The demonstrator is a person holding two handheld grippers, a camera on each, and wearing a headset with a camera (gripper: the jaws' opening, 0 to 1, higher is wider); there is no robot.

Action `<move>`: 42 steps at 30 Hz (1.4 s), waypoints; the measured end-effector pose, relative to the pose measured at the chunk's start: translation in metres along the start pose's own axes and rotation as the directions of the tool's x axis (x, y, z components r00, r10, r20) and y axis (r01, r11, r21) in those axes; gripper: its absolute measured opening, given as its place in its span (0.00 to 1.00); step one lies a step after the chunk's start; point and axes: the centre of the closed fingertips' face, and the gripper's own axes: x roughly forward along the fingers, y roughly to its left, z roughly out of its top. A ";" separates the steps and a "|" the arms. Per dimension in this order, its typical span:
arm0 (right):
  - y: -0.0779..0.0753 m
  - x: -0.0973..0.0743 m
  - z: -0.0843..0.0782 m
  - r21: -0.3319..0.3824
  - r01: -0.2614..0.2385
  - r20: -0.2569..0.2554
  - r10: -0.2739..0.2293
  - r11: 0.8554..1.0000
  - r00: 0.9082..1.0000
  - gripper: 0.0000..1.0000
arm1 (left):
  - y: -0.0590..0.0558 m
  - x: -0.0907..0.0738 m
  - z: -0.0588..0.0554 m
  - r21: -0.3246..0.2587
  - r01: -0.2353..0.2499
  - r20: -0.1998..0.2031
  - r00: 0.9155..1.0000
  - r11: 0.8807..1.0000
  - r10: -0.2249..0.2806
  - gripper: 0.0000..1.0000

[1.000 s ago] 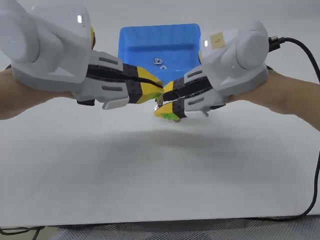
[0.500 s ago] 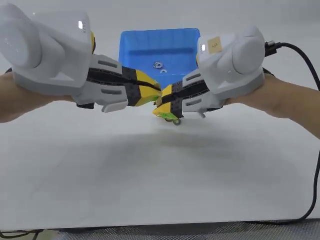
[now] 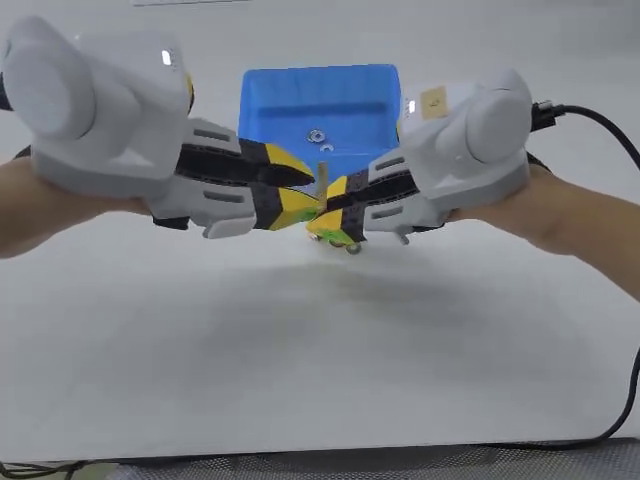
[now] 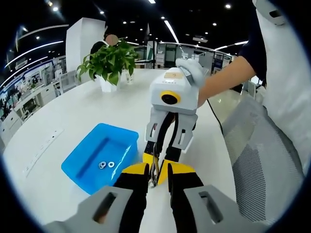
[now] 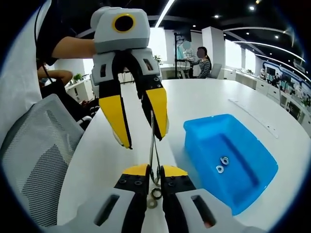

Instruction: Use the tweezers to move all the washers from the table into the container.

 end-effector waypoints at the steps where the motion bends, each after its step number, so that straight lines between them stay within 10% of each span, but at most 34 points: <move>1: 0.000 -0.001 0.001 0.003 0.003 0.003 -0.003 1.000 1.000 0.09 | 0.000 -0.001 0.000 -0.002 -0.005 0.001 1.000 1.000 0.005 0.21; 42: -0.002 -0.031 0.073 -0.108 0.096 0.039 -0.092 0.989 0.995 0.09 | -0.014 -0.064 -0.035 -0.186 -0.173 0.025 0.983 0.967 0.180 0.71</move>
